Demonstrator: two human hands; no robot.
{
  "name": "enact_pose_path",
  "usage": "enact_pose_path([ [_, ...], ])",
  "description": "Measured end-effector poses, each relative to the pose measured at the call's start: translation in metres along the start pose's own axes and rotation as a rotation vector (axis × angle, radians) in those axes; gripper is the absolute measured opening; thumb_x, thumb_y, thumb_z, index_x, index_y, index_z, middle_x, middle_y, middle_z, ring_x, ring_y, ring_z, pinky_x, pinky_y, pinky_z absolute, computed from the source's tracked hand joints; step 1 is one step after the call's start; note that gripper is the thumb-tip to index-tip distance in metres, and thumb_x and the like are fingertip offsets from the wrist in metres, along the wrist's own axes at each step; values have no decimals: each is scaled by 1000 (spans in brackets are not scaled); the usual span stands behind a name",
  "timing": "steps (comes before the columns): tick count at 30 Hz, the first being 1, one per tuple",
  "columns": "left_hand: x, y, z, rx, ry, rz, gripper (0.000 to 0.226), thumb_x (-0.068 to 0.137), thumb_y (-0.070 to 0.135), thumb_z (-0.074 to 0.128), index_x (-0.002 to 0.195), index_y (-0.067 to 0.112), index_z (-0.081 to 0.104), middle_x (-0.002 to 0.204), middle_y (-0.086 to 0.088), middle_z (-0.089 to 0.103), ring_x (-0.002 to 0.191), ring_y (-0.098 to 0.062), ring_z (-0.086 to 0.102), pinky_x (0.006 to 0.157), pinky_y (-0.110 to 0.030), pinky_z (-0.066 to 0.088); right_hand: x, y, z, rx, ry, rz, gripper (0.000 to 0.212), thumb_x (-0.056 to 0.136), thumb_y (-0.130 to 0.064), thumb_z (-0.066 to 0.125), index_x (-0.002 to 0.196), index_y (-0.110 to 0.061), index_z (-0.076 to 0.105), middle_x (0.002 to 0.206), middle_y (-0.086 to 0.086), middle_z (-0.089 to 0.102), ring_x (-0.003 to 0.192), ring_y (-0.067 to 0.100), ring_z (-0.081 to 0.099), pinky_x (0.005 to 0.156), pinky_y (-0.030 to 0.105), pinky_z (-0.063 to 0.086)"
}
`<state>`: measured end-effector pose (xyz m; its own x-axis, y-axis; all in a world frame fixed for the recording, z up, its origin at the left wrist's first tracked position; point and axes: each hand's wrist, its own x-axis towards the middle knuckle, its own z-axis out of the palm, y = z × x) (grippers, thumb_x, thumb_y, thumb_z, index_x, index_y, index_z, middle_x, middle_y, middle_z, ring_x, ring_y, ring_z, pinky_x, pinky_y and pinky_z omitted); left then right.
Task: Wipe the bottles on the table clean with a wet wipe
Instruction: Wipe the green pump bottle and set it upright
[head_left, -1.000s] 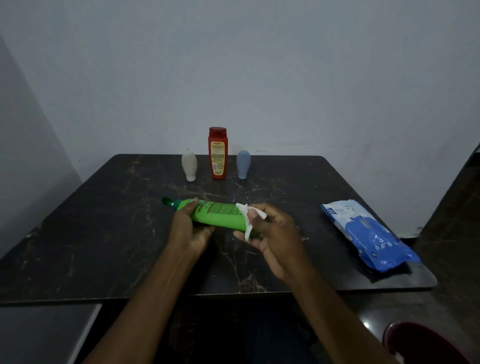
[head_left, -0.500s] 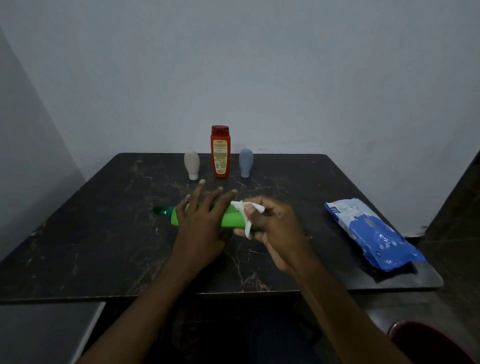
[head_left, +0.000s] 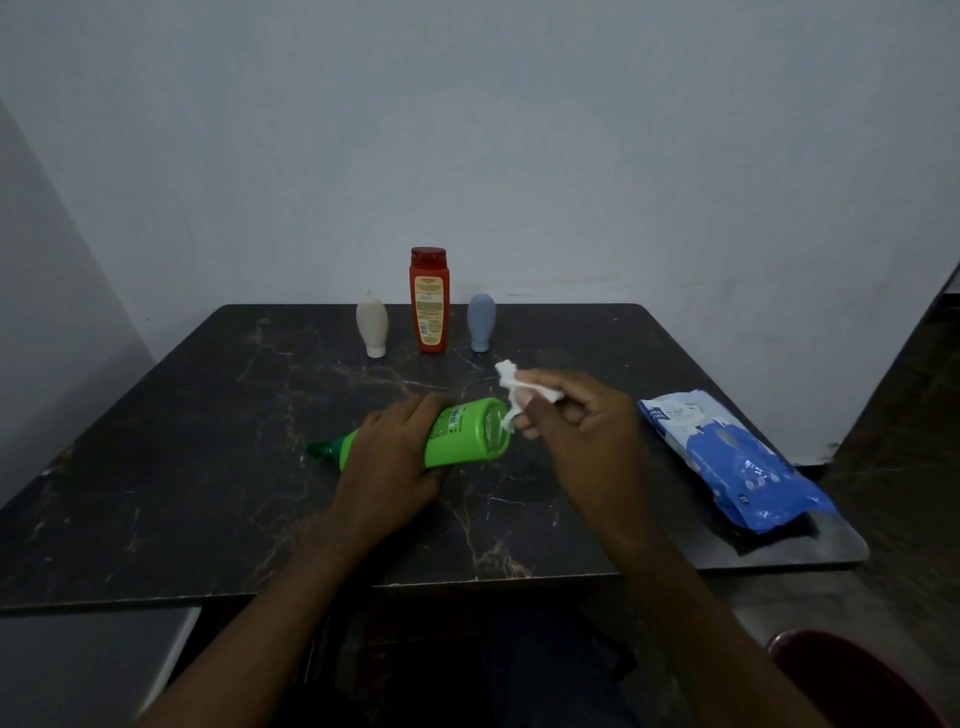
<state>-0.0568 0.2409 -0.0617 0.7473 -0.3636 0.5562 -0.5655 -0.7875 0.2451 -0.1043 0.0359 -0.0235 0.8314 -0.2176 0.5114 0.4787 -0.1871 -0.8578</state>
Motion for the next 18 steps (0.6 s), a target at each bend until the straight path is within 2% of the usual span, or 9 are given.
enact_pose_path([
  [2, 2, 0, 2, -12, 4, -14, 65, 71, 26, 86, 128, 23, 55, 119, 1, 66, 107, -19, 61, 91, -45, 50, -7, 6, 5, -164, -51, -51, 23, 88, -10, 69, 110, -19, 72, 104, -2, 68, 91, 11, 68, 75, 33, 60],
  [4, 3, -1, 3, -22, 16, -27, 65, 70, 27, 87, 127, 24, 56, 118, 2, 66, 105, -19, 62, 89, -44, 50, -13, 6, 7, -248, -88, -75, 20, 90, -19, 67, 110, -21, 73, 106, -7, 65, 97, 7, 64, 78, 31, 59],
  [6, 3, -4, 3, -32, 26, -33, 63, 70, 29, 87, 125, 25, 56, 115, 2, 66, 102, -19, 62, 85, -42, 50, -19, 1, 7, -292, -118, -105, 19, 91, -26, 67, 107, -20, 74, 103, -7, 64, 94, 5, 63, 77, 27, 58],
  [8, 2, -6, 2, -42, 37, -30, 61, 71, 28, 86, 123, 25, 55, 112, 3, 66, 99, -18, 62, 83, -41, 50, -22, -2, 7, -309, -136, -151, 17, 89, -23, 70, 105, -20, 75, 101, -6, 67, 92, 5, 64, 79, 27, 57],
  [10, 2, -5, 2, -49, 36, -18, 58, 72, 28, 85, 123, 25, 55, 110, 3, 66, 98, -19, 62, 83, -43, 50, -15, -2, 5, -321, -109, -161, 17, 86, -18, 73, 102, -22, 76, 97, -6, 69, 88, 6, 65, 78, 31, 57],
  [13, 3, -2, 4, -57, 20, -13, 56, 74, 29, 83, 123, 26, 56, 111, 4, 66, 99, -18, 62, 85, -45, 51, 3, 3, -1, -284, -60, -105, 11, 85, -22, 74, 96, -21, 76, 88, -8, 71, 79, 7, 67, 71, 36, 58],
  [18, 2, -6, 4, -63, 24, -45, 61, 70, 24, 86, 124, 26, 56, 112, 4, 67, 100, -17, 62, 87, -45, 51, -21, -8, 1, -321, -219, -116, 12, 87, -29, 71, 91, -18, 74, 81, -7, 70, 73, 5, 66, 65, 22, 55],
])
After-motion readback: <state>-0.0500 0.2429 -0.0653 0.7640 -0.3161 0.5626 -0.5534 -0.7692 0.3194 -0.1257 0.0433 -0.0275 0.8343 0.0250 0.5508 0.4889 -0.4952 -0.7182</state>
